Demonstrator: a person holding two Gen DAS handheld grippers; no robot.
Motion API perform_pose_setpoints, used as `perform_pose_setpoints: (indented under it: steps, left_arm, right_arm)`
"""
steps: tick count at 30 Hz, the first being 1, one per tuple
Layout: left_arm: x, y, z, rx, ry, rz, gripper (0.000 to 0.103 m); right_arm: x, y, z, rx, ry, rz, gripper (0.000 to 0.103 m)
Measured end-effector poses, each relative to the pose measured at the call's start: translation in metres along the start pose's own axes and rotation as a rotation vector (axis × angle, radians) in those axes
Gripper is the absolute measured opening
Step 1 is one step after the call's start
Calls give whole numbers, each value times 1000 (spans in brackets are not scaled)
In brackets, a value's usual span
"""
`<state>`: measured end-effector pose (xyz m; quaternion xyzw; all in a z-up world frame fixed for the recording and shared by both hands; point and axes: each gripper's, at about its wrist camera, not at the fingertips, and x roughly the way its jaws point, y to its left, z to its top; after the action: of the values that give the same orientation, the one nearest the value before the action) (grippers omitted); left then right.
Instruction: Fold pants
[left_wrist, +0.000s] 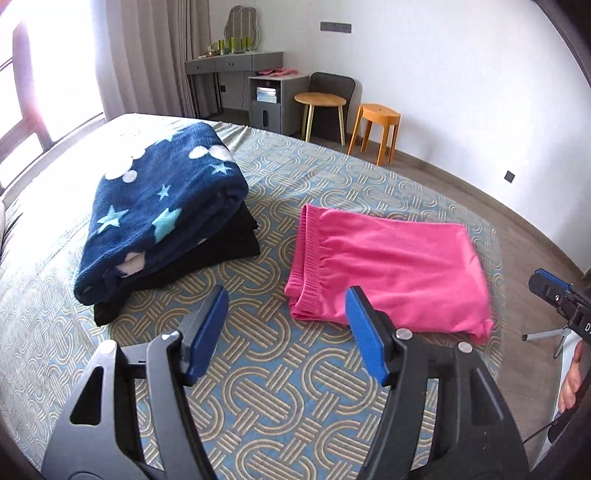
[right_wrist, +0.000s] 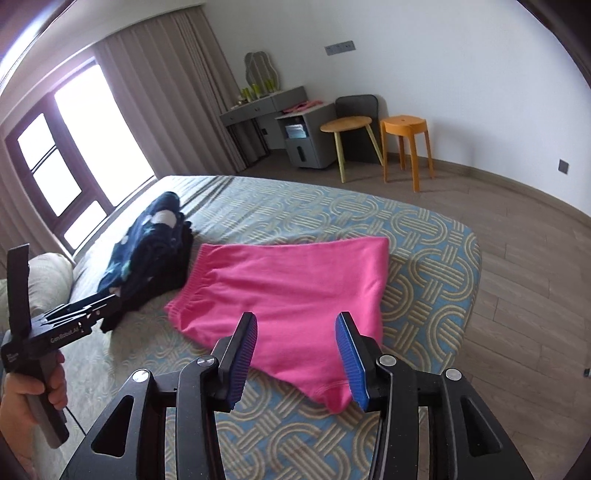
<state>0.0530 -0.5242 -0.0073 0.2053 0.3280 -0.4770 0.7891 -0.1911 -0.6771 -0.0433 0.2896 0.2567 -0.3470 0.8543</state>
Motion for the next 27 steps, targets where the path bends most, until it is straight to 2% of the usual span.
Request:
perform_pose_setpoints:
  steps: [3, 5, 8, 13, 18, 27]
  left_arm:
    - [-34, 1, -10, -19, -43, -1, 80]
    - [-57, -3, -19, -24, -78, -3, 82]
    - [-82, -10, -39, -8, -85, -11, 85]
    - [-121, -20, -71, 14, -136, 62, 86]
    - [-146, -20, -88, 13, -153, 15, 87]
    - [-173, -22, -97, 19, -223, -28, 87]
  right_arm:
    - [-29, 29, -5, -69, -64, -5, 50]
    - [-51, 46, -13, -96, -113, -30, 56]
    - [-77, 67, -31, -124, -152, -27, 60]
    - [-107, 92, -65, -214, -148, -42, 62]
    - [-125, 107, -89, -266, -142, -96, 63]
    - [-143, 108, -100, -203, -149, -146, 63]
